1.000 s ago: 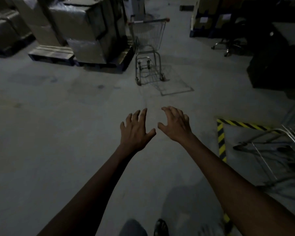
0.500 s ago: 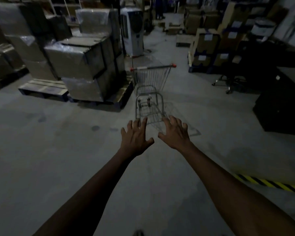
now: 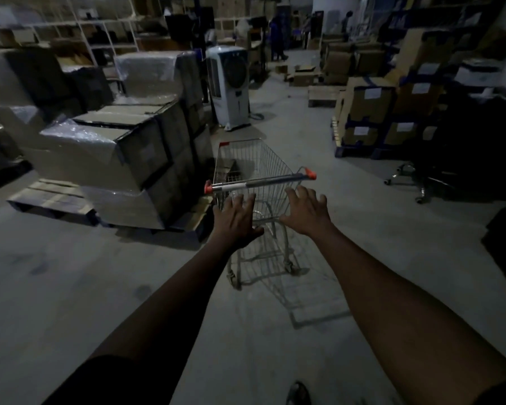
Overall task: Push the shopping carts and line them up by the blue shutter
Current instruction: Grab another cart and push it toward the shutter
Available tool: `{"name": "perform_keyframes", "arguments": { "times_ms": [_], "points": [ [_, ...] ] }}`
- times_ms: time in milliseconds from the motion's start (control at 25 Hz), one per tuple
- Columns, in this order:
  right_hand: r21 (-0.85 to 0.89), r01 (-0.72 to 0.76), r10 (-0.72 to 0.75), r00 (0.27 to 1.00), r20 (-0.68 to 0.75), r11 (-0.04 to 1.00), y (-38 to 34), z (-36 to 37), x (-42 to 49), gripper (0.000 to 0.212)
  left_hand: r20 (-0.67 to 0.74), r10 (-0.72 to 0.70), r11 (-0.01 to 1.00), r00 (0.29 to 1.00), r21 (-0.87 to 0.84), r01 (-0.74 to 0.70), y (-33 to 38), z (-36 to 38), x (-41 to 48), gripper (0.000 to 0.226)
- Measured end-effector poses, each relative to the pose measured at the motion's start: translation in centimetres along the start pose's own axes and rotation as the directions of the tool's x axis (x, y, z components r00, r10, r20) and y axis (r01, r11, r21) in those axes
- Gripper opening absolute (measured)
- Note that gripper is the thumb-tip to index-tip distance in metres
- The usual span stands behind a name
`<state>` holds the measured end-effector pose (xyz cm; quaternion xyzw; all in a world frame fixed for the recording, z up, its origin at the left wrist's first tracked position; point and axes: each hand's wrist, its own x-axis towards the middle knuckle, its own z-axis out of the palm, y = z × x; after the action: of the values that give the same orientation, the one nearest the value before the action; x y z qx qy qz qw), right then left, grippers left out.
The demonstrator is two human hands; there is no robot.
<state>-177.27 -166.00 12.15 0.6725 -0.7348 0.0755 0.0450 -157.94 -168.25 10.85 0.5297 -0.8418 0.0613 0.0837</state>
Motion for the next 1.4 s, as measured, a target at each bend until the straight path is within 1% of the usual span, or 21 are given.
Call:
{"name": "perform_keyframes", "arguments": {
  "times_ms": [40, 120, 200, 280, 400, 520, 600, 680, 760, 800, 920, 1040, 1120, 1200, 1400],
  "points": [
    [-0.005, 0.020, -0.020, 0.999, 0.036, 1.000, 1.3, 1.3, 3.6, 0.078, 0.019, -0.028, 0.999, 0.999, -0.015, 0.028, -0.2, 1.8, 3.3, 0.090],
    [-0.022, 0.057, -0.053, 0.990, 0.128, 0.998, 3.9, 3.7, 9.7, 0.079, 0.062, -0.032, 0.999, 0.998, -0.025, 0.034, -0.6, 5.1, 9.0, 0.088],
    [-0.050, 0.096, -0.082, 0.971, 0.222, 0.994, 5.9, 5.7, 15.7, 0.083, 0.107, -0.056, 0.998, 0.993, -0.021, 0.059, -1.1, 7.7, 14.1, 0.090],
    [-0.034, 0.131, -0.115, 0.950, 0.292, 0.991, 7.1, 7.5, 21.3, 0.089, 0.166, -0.064, 0.997, 0.984, -0.023, 0.068, -1.9, 9.6, 19.0, 0.094],
    [-0.019, 0.195, -0.178, 0.926, 0.333, 0.981, 7.7, 10.8, 27.7, 0.095, 0.211, -0.089, 0.996, 0.974, 0.015, 0.088, -3.8, 12.4, 25.0, 0.096],
    [-0.020, 0.234, -0.209, 0.901, 0.381, 0.972, 8.0, 14.6, 32.7, 0.089, 0.264, -0.111, 0.994, 0.958, 0.016, 0.111, -6.1, 15.3, 30.7, 0.095],
    [-0.005, 0.236, -0.209, 0.868, 0.450, 0.972, 8.0, 17.0, 35.3, 0.081, 0.371, -0.078, 0.995, 0.925, -0.022, 0.093, -7.6, 17.6, 33.5, 0.085],
    [0.008, 0.221, -0.198, 0.858, 0.475, 0.975, 8.0, 18.8, 37.8, 0.067, 0.474, 0.014, 0.998, 0.881, -0.064, 0.018, -8.7, 19.6, 35.9, 0.062],
    [0.022, 0.220, -0.202, 0.846, 0.493, 0.975, 7.8, 19.5, 39.6, 0.052, 0.457, 0.065, 0.996, 0.887, -0.081, -0.032, -9.5, 20.6, 37.2, 0.040],
    [0.020, 0.226, -0.205, 0.840, 0.503, 0.974, 7.6, 19.7, 40.1, 0.045, 0.436, 0.060, 0.997, 0.898, -0.076, -0.029, -9.7, 21.0, 37.4, 0.034],
    [-0.002, 0.233, -0.203, 0.851, 0.485, 0.972, 7.7, 20.1, 40.5, 0.033, 0.386, 0.018, 1.000, 0.922, -0.014, -0.014, -9.3, 21.2, 37.7, 0.027],
    [-0.009, 0.223, -0.193, 0.860, 0.472, 0.975, 8.0, 20.4, 40.1, 0.033, 0.367, 0.012, 0.998, 0.930, 0.059, -0.036, -9.1, 21.5, 37.5, 0.027],
    [-0.015, 0.226, -0.194, 0.867, 0.460, 0.974, 8.1, 20.5, 40.2, 0.033, 0.392, -0.051, 0.998, 0.919, 0.044, 0.037, -9.2, 21.6, 37.6, 0.028],
    [-0.014, 0.228, -0.196, 0.866, 0.460, 0.974, 8.1, 20.6, 40.0, 0.034, 0.445, -0.117, 0.993, 0.888, 0.027, 0.118, -9.1, 21.7, 37.6, 0.028],
    [-0.009, 0.225, -0.192, 0.852, 0.487, 0.974, 8.4, 20.1, 39.3, 0.035, 0.499, -0.121, 0.991, 0.858, 0.018, 0.130, -8.4, 21.2, 37.2, 0.026]
  ]
}}
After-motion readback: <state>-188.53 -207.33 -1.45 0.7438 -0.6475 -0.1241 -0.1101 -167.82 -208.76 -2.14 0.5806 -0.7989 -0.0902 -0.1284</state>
